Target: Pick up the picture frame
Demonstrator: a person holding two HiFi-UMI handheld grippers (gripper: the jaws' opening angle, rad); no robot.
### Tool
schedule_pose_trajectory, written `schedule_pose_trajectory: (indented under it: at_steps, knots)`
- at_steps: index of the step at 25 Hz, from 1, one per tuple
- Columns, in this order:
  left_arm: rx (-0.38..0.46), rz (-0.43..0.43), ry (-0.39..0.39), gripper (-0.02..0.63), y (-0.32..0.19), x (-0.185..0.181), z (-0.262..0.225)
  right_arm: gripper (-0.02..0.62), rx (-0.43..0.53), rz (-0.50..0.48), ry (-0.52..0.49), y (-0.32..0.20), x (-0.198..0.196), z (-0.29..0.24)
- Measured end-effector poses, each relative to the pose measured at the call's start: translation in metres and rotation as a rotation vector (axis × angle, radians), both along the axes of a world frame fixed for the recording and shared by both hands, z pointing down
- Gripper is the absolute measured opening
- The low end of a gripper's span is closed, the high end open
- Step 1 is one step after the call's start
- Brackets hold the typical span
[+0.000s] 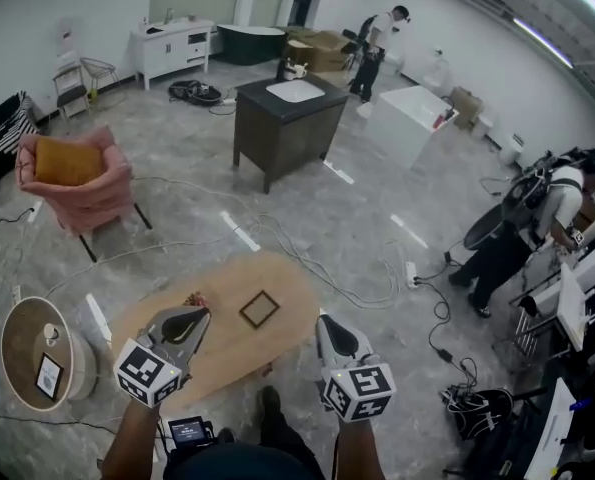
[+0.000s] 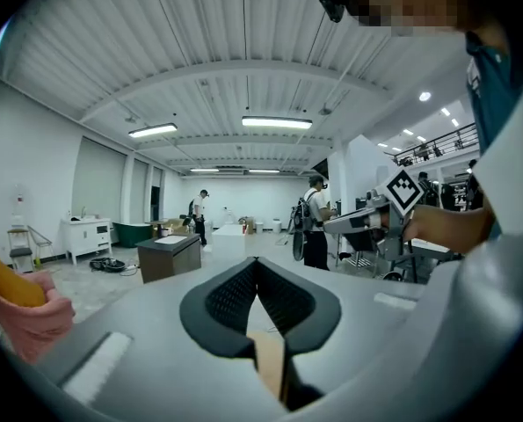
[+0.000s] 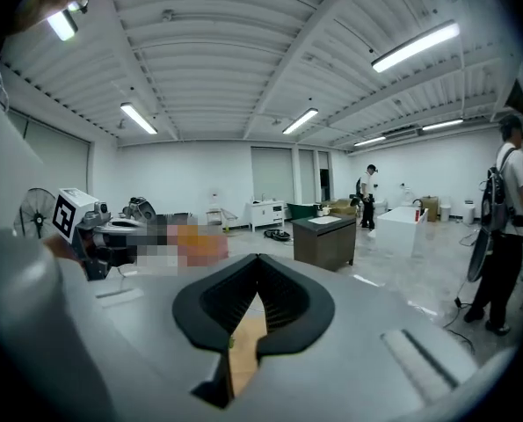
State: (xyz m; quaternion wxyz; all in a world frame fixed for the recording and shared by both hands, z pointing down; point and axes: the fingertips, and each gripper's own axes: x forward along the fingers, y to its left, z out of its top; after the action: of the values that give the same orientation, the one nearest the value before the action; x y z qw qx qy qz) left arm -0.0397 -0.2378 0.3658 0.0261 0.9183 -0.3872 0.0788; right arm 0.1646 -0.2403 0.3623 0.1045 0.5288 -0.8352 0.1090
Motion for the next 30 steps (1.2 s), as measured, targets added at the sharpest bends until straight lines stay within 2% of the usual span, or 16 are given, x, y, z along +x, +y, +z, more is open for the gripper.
schedule_pose_trajectory:
  at_steps: [5,15,30]
  knots:
    - [-0.021,-0.090,-0.028,-0.003,-0.032,-0.001,0.004,0.008,-0.025,-0.097,-0.010,-0.064,-0.005,0.015]
    - [-0.103,-0.233,-0.042,-0.003,-0.079,0.002,0.039,0.008,-0.157,-0.236,-0.017,-0.162,-0.015,0.088]
    - [-0.297,-0.430,-0.068,-0.003,-0.092,-0.018,0.124,0.009,-0.420,-0.371,0.045,-0.255,-0.028,0.276]
